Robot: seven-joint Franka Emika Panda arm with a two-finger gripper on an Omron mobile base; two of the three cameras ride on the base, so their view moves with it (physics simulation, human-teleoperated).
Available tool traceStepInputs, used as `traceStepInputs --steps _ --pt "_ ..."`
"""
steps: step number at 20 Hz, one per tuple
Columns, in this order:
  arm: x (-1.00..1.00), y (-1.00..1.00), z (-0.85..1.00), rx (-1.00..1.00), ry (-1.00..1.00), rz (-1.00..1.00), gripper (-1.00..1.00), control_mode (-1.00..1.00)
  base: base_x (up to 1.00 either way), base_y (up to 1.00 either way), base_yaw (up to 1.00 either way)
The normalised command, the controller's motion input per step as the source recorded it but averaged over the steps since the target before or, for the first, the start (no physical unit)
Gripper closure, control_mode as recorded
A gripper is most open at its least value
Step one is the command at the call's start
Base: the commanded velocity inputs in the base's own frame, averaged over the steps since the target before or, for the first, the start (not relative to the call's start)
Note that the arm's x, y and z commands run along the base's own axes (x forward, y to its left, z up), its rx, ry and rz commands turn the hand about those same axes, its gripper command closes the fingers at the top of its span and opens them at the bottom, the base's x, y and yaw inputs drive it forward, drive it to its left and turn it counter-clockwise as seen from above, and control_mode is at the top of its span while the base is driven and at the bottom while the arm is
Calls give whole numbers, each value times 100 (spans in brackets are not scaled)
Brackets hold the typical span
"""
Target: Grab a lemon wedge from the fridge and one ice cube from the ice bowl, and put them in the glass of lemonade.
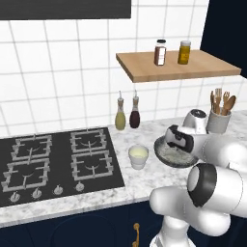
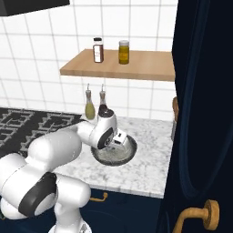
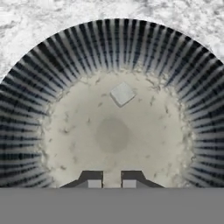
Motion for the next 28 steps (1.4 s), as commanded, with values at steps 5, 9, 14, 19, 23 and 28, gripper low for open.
traceStepInputs --steps 5,9,14,19,23,28 --pt "-3 32 50 0 -18 1 100 -100 0 0 0" --pt "0 48 51 0 -22 3 100 -100 0 0 0" --pt "0 59 47 0 -18 3 100 -100 0 0 0" --pt "0 69 48 -1 -13 2 100 -100 0 0 0" --pt "0 75 34 -3 -7 2 100 -100 0 0 0" --pt "0 71 2 -6 -1 1 100 -100 0 0 0"
